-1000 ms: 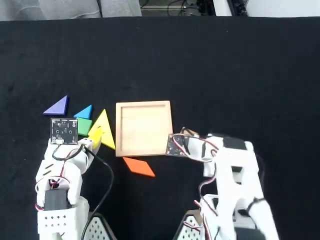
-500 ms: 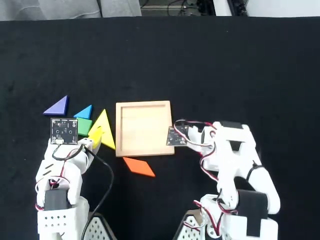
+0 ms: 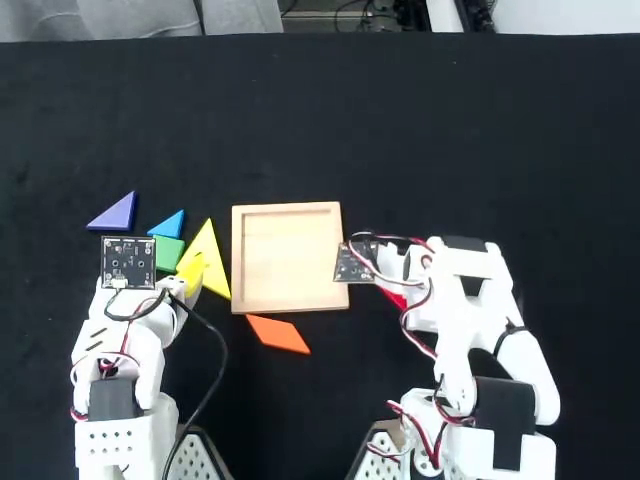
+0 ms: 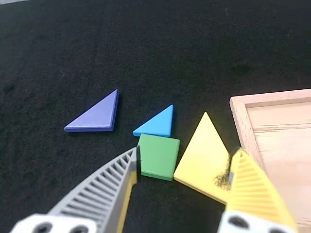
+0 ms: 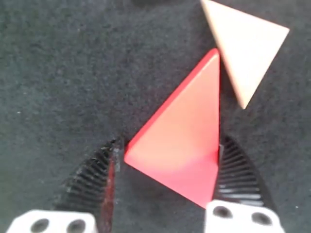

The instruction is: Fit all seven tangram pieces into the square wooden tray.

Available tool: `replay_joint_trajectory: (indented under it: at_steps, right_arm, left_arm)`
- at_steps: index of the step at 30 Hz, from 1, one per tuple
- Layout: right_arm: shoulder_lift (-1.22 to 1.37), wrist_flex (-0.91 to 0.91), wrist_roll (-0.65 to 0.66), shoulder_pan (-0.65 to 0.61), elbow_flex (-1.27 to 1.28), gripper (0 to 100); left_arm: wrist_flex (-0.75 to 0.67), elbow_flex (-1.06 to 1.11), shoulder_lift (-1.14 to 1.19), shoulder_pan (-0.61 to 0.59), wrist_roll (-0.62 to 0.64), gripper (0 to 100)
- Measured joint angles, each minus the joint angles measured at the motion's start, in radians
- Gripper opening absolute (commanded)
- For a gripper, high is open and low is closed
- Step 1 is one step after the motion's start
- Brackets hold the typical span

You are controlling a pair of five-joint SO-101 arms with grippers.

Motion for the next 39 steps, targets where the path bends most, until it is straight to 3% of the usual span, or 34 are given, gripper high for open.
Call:
replay_joint_trajectory:
  at_steps: [5,11,20,24,27,39]
  right_arm:
    - [-0.002,0.052,0.000,0.000,-0.020,19.8]
    - [-0.138,0.325,-0.100,-0.038,-0.180,19.8]
    - [-0.233,0.331,-0.247,-0.351,-0.264,19.8]
    - [-0.137,0.333,-0.301,-0.548,-0.368,19.8]
    - [-0.006,0.333,-0.310,-0.628,-0.454,19.8]
    - [0.428,0.331,-0.311,-0.658,-0.741,19.8]
  left_arm:
    - [0.000,0.000,0.000,0.000,0.000,30]
    - [0.000,0.000,0.000,0.000,0.000,30]
    - [0.000,0.000,0.000,0.000,0.000,30]
    - [0.000,0.000,0.000,0.000,0.000,30]
    - [0.000,0.000,0.000,0.000,0.000,30]
    - [0.000,0.000,0.000,-0.026,0.000,30]
